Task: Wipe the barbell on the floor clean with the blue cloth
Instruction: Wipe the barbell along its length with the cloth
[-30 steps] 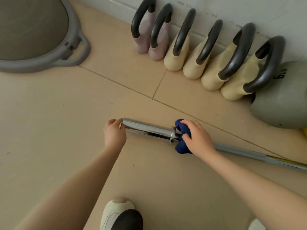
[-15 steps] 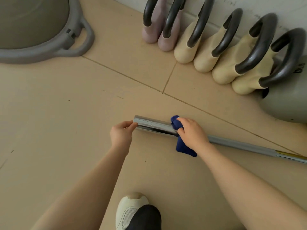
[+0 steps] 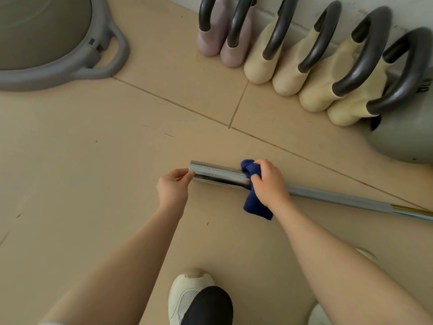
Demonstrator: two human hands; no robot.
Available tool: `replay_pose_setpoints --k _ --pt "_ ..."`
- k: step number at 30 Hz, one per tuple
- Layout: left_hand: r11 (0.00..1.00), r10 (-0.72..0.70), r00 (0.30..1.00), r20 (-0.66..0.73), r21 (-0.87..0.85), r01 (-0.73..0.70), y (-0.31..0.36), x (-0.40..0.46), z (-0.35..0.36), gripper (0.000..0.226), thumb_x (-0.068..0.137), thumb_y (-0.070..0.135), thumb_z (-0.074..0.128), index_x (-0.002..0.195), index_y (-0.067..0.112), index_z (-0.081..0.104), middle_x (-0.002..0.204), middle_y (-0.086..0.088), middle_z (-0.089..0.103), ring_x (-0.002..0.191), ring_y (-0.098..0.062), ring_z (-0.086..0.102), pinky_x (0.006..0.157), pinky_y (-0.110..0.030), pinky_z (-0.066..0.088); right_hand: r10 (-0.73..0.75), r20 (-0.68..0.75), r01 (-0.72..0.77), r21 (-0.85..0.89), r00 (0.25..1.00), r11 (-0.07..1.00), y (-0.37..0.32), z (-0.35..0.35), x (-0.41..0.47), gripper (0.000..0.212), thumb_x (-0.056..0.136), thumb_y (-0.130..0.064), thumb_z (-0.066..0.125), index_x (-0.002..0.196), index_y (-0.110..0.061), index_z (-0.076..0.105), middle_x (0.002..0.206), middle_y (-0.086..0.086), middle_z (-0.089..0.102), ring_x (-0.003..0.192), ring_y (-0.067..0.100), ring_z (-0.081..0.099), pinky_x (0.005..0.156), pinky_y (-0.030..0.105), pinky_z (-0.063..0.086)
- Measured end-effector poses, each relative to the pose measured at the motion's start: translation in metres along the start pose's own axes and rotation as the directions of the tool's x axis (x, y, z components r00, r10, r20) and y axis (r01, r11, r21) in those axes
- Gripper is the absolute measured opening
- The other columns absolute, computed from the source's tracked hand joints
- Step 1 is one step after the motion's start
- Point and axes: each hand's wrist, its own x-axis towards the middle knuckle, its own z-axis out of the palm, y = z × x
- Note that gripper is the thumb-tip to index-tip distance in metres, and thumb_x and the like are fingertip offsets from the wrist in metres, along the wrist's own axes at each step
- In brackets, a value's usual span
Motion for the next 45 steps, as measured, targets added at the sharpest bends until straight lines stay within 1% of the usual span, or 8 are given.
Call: replay_pose_setpoints --k 6,13,16,20,31,36,40,45 --pt "1.000 0.006 1.000 0.023 0.011 -0.006 -0.010 -0.002 -0.005 0.007 0.086 0.020 0.066 0.091 0.017 0.068 0.082 0.004 0.066 0.078 -0.010 0.058 0.060 -0.015 0.041 -0.455 0.018 0.411 -0.463 0.890 0.785 0.028 0.011 -0.035 0.033 0.081 -0.015 0.051 0.110 0.001 0.052 0.112 0.019 0.061 0.109 0.040 0.056 0.103 0.036 0.028" --pt "1.000 0.020 1.000 -0.010 -0.006 -0.020 -0.016 -0.005 -0.003 0.005 0.086 0.018 0.066 0.090 0.018 0.069 0.077 0.010 0.065 0.072 -0.002 0.056 0.061 -0.013 0.041 0.317 0.212 -0.350 0.145 0.925 0.925 0.003 -0.005 0.036 0.029 0.089 -0.027 0.040 0.106 -0.008 0.054 0.109 0.013 0.063 0.100 0.034 0.057 0.085 0.040 0.048" --pt "0.999 0.034 0.999 -0.011 0.011 -0.033 -0.016 -0.006 -0.003 0.007 0.086 0.018 0.065 0.091 0.016 0.069 0.080 0.006 0.065 0.075 -0.005 0.057 0.063 -0.011 0.041 -0.057 -0.081 0.049 -0.102 0.995 0.994 0.010 0.013 0.000 0.024 0.086 -0.020 0.041 0.100 -0.004 0.051 0.099 0.015 0.061 0.094 0.036 0.057 0.077 0.039 0.044" --pt "0.999 0.036 0.999 -0.013 0.023 -0.035 -0.017 -0.005 -0.002 0.004 0.087 0.016 0.064 0.089 0.017 0.066 0.074 0.011 0.062 0.068 -0.001 0.055 0.061 -0.012 0.040 -0.538 -0.190 0.432 -0.409 0.821 0.804 0.056 0.045 -0.037 0.032 0.082 -0.014 0.047 0.112 -0.002 0.043 0.125 0.021 0.050 0.124 0.038 0.038 0.106 0.043 0.029" --pt "0.999 0.011 0.999 0.032 0.031 -0.012 0.008 0.014 0.005 0.010 0.085 0.024 0.067 0.088 0.015 0.067 0.069 0.005 0.057 0.061 -0.008 0.049 0.055 -0.020 0.039 -0.208 -0.274 0.106 -0.345 0.939 0.933 -0.007 0.026 -0.001 0.021 0.075 -0.012 0.068 0.088 0.000 0.056 0.085 0.017 0.065 0.086 0.038 0.059 0.088 0.043 0.047" --pt "1.000 0.007 0.998 0.064 0.022 -0.008 0.003 0.009 0.000 0.010 0.084 0.022 0.068 0.087 0.013 0.067 0.067 0.005 0.055 0.061 -0.007 0.047 0.054 -0.020 0.037 -0.489 -0.074 0.405 -0.461 0.869 0.790 0.002 0.031 -0.013 0.034 0.071 -0.011 0.075 0.099 -0.002 0.059 0.101 0.015 0.066 0.098 0.034 0.063 0.102 0.041 0.038" --pt "1.000 -0.003 0.998 0.064 0.004 0.003 -0.001 0.009 -0.004 0.011 0.083 0.021 0.069 0.089 0.012 0.068 0.069 0.006 0.057 0.062 -0.006 0.049 0.056 -0.018 0.038 -0.261 -0.184 0.165 -0.418 0.948 0.893 -0.018 0.031 -0.008 0.023 0.073 -0.011 0.073 0.086 -0.003 0.057 0.079 0.014 0.065 0.083 0.033 0.063 0.098 0.037 0.036" --pt "0.997 -0.054 0.995 0.085 -0.044 0.058 -0.005 0.005 -0.003 0.007 0.087 0.017 0.062 0.085 0.015 0.068 0.082 0.001 0.067 0.078 -0.013 0.057 0.067 -0.021 0.044 -0.381 0.137 0.404 -0.234 0.914 0.884 -0.070 0.062 -0.017 0.037 0.096 -0.019 0.046 0.128 -0.001 0.042 0.141 0.014 0.042 0.138 0.026 0.028 0.115 0.028 -0.001"
